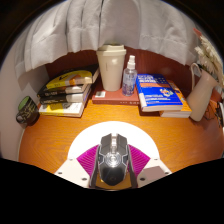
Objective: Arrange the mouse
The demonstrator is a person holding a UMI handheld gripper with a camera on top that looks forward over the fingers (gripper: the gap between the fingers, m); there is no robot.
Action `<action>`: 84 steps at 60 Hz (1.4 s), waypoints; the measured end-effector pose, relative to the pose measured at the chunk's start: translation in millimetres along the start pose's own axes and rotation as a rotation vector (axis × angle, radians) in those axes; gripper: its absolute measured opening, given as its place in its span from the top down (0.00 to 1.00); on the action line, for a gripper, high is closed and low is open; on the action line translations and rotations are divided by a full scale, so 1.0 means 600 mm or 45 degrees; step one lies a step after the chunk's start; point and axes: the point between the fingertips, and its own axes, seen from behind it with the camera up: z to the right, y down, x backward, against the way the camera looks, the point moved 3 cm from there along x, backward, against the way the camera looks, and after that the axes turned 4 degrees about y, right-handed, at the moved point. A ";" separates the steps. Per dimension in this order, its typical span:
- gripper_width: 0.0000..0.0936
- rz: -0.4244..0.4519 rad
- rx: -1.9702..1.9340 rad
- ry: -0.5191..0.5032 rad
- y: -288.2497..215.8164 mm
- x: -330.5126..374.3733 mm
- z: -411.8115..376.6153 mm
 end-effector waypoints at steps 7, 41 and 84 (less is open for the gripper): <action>0.39 -0.004 0.000 -0.009 0.006 -0.007 0.001; 0.08 0.230 -0.066 -0.006 -0.009 0.340 -0.010; 0.08 0.346 -0.012 0.016 0.128 0.616 -0.035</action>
